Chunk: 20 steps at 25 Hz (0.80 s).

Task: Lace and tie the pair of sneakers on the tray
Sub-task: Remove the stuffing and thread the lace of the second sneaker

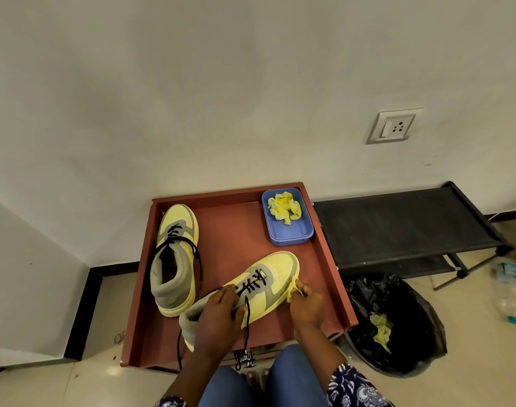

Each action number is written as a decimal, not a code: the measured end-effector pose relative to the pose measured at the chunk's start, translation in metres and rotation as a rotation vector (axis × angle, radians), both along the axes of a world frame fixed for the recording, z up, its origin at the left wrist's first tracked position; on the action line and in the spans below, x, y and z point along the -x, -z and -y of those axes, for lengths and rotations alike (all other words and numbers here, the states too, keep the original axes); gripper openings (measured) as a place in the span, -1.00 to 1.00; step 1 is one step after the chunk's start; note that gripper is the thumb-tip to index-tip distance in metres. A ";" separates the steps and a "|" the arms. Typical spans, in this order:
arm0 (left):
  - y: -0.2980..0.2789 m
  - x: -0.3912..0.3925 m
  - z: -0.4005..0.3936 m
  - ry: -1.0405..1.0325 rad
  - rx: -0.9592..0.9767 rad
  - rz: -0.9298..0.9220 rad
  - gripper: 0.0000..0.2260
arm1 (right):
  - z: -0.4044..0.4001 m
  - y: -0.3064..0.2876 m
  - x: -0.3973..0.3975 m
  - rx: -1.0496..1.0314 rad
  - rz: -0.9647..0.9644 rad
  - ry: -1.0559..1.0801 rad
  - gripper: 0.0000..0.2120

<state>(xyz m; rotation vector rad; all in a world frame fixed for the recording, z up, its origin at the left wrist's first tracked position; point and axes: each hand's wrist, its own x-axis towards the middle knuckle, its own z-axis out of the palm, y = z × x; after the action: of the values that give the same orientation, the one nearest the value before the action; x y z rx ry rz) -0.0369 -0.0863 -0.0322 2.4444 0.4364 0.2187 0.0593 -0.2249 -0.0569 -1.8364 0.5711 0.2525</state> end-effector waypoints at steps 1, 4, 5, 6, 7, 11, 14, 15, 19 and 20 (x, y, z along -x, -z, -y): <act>-0.001 0.001 -0.002 0.038 0.002 -0.001 -0.87 | 0.004 -0.001 -0.001 0.033 0.008 -0.001 -0.76; -0.002 0.004 -0.008 0.136 0.000 0.009 -0.81 | 0.015 -0.004 -0.005 0.165 0.041 0.000 -0.74; -0.001 0.005 -0.010 0.160 0.001 0.004 -0.77 | 0.018 -0.004 -0.007 0.188 0.056 0.007 -0.75; 0.000 0.005 -0.012 0.176 -0.001 -0.003 -0.71 | 0.021 -0.004 -0.009 0.197 0.068 0.011 -0.76; 0.002 0.005 -0.014 0.184 -0.008 -0.006 -0.66 | 0.024 -0.003 -0.011 0.205 0.081 0.003 -0.77; 0.009 0.008 -0.017 0.204 -0.070 0.023 -0.65 | 0.027 -0.002 -0.026 0.232 0.131 -0.100 -0.76; 0.012 0.008 -0.016 0.200 -0.065 0.028 -0.64 | 0.029 -0.004 -0.033 0.257 0.158 -0.206 -0.74; 0.013 0.008 -0.016 0.194 -0.052 0.032 -0.62 | 0.030 -0.003 -0.031 0.268 0.174 -0.241 -0.73; 0.013 0.009 -0.014 0.166 -0.083 0.053 -0.67 | 0.026 -0.002 -0.010 0.233 0.190 -0.173 -0.73; 0.013 0.008 -0.014 0.164 -0.092 0.052 -0.68 | 0.023 -0.002 -0.002 0.212 0.170 -0.130 -0.74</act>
<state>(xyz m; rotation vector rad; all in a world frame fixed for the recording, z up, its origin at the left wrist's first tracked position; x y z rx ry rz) -0.0453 -0.0727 -0.0448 2.5427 0.2053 0.2364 0.0616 -0.2475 -0.0546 -2.0807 0.3718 0.1243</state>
